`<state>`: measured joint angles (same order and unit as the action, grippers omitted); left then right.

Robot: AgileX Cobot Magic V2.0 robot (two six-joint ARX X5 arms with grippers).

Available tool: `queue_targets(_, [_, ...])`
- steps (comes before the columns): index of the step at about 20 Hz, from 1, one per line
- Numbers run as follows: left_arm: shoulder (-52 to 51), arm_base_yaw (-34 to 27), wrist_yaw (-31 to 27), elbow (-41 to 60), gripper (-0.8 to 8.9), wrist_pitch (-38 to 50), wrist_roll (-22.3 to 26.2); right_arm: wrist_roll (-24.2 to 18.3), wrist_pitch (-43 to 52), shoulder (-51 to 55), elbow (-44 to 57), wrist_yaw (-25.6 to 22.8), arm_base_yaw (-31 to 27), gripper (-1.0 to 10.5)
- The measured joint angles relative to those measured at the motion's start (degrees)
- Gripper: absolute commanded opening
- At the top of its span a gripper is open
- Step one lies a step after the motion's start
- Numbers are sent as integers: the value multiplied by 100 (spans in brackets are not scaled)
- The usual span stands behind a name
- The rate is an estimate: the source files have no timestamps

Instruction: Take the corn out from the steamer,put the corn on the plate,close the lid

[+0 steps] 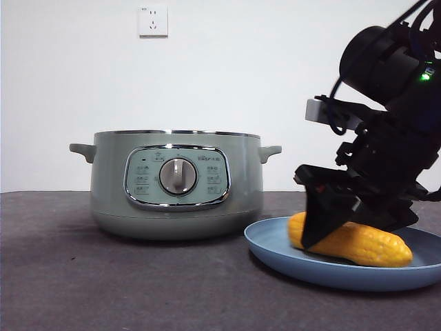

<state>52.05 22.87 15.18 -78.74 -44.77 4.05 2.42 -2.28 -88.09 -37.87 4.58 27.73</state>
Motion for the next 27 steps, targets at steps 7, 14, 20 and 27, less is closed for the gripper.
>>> queue_targets(7, [369, 0, 24, 0, -6, 61, 0, 39, -496, 522, 57, -7, 4, 545])
queue_targets(14, [960, 0, 107, 0, -6, 857, 4, 46, -1539, 2813, 59, -31, 2, 540])
queue_targets(20, [2295, 0, 90, 0, -6, 1956, 151, 238, -2492, 5038, 59, -50, 2, 537])
queue_targets(27, [3569, 0, 96, 0, -6, 2599, 295, 382, -2918, 6072, -11, -435, 2, 536])
